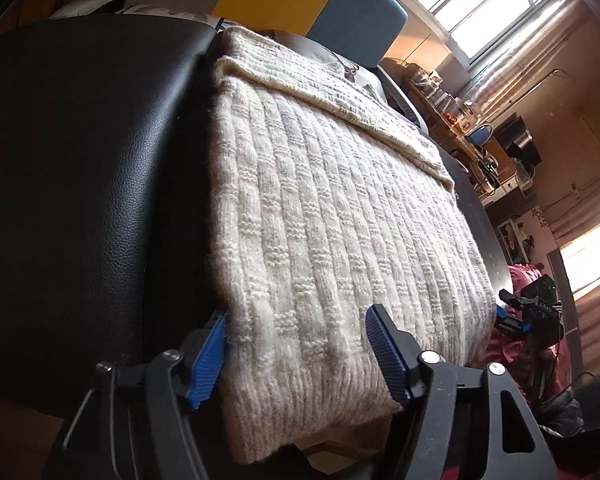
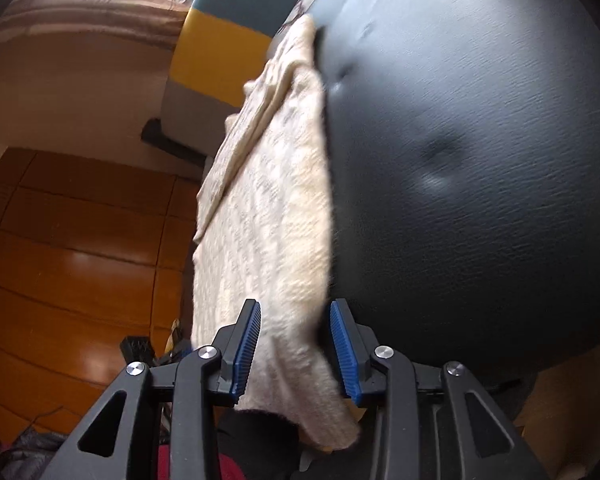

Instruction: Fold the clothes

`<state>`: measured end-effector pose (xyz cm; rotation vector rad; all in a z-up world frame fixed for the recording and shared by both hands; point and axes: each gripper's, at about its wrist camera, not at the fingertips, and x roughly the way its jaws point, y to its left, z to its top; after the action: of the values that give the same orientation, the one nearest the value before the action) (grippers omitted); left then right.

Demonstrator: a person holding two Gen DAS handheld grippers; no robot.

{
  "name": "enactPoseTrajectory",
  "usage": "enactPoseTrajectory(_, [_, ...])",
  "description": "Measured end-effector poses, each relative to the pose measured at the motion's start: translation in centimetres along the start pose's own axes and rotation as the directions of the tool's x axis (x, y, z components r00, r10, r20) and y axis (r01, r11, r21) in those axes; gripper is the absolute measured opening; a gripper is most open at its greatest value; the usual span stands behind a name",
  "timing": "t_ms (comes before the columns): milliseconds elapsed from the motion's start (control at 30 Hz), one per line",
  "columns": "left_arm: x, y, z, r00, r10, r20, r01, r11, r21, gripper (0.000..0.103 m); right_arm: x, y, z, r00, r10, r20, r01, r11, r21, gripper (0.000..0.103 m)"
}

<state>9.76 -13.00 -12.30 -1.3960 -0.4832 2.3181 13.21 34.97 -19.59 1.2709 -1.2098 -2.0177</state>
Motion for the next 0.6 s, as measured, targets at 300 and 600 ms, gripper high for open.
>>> enactPoseTrajectory(300, [1.1,-2.2,-0.5,0.994,0.108,0.022,-0.11,0.985,0.133,0.082,3.3,1.4,-0.5,0.995,0.046,-0.085,-0.052,0.996,-0.069,0.037])
enactPoseTrajectory(600, [0.1,1.3,0.1,0.991,0.123,0.051,-0.123,0.992,-0.004,0.01,2.5,3.2,-1.7,0.984,-0.168,-0.06,0.151,0.963,-0.224,0.012])
